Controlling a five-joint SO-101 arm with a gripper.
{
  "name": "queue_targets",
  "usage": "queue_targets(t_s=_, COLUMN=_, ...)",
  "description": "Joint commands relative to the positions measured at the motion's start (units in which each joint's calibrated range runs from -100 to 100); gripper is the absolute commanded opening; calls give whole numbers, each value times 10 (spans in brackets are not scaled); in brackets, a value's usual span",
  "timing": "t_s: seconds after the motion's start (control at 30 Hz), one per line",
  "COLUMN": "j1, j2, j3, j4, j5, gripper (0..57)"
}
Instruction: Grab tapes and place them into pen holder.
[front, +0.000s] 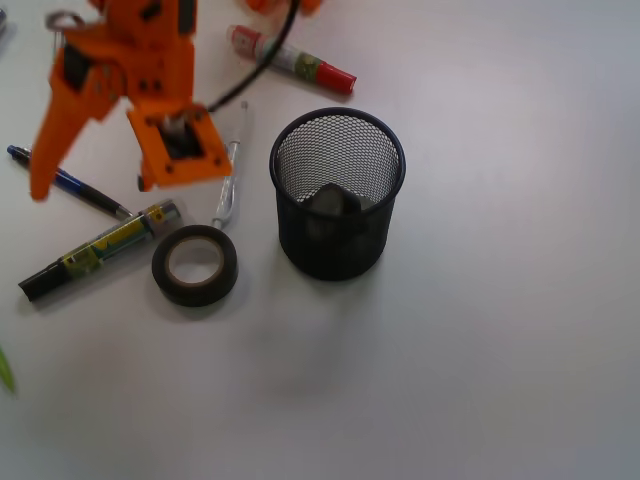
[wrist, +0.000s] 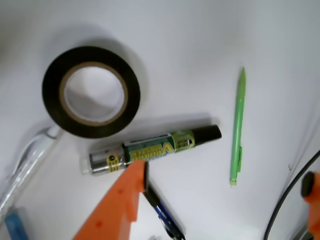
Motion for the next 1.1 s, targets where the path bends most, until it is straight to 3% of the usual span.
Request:
queue_targets(t_s=0.0, j1=-9, j2=56, j3=-120, j4=0, j5=0, gripper=341)
queue_targets(t_s=0.47, j1=-33, j2=294, j3=-375, j4=115, j5=3, gripper=340)
queue_targets(t_s=0.67, j1=-34, j2=298, j3=-384, j4=153, j5=-14, gripper=257)
queue_targets(t_s=1.07, j1=-33, j2=335, j3=-380, j4=147, j5=-24, gripper=257)
